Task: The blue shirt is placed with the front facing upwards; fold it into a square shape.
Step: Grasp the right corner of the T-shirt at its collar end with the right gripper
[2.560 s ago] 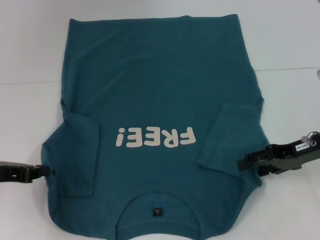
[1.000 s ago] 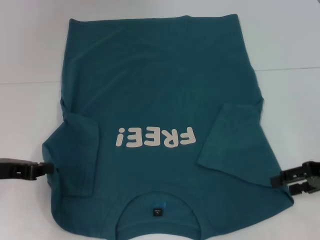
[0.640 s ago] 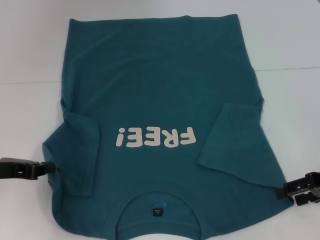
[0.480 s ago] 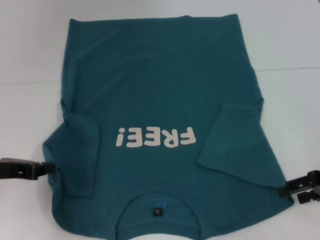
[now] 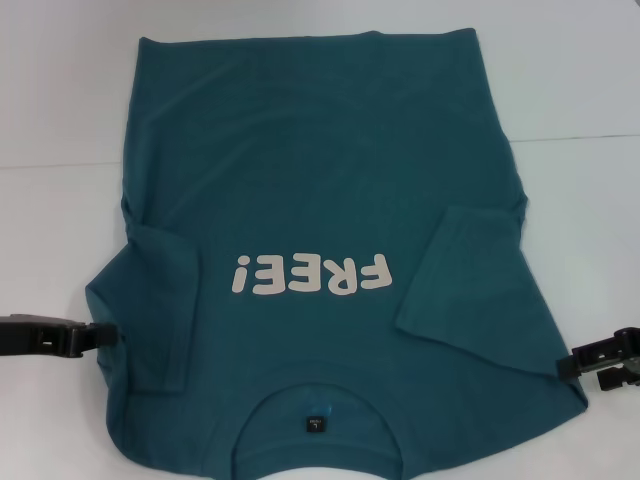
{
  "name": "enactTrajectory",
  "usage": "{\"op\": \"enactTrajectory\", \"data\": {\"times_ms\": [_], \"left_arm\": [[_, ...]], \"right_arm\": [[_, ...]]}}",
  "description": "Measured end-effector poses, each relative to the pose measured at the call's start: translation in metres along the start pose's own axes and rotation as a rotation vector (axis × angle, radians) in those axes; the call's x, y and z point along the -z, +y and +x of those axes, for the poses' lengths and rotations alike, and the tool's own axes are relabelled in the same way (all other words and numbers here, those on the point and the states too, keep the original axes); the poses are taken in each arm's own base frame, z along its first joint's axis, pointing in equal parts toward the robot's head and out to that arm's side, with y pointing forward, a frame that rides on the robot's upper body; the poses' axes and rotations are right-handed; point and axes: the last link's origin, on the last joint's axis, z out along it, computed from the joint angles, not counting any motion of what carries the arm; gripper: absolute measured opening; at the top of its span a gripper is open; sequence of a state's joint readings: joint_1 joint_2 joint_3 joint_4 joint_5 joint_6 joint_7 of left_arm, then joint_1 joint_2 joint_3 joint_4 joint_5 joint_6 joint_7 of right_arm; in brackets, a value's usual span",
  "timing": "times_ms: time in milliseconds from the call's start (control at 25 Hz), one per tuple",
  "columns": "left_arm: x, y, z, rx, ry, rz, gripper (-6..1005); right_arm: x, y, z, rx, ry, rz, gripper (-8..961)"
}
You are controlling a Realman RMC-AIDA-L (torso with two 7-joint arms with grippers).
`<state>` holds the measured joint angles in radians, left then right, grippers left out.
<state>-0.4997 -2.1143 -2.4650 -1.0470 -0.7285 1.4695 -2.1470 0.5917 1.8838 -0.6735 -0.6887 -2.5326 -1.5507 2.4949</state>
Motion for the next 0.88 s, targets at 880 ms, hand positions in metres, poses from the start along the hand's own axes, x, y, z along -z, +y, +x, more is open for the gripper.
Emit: {"op": "enactTrajectory", "data": {"times_ms": [880], "left_arm": [[0.002,0.000,-0.001,0.001,0.000,0.000,2]], "right_arm": [[-0.025,0.020,-0.006,0.032,0.035,-0.022,834]]}}
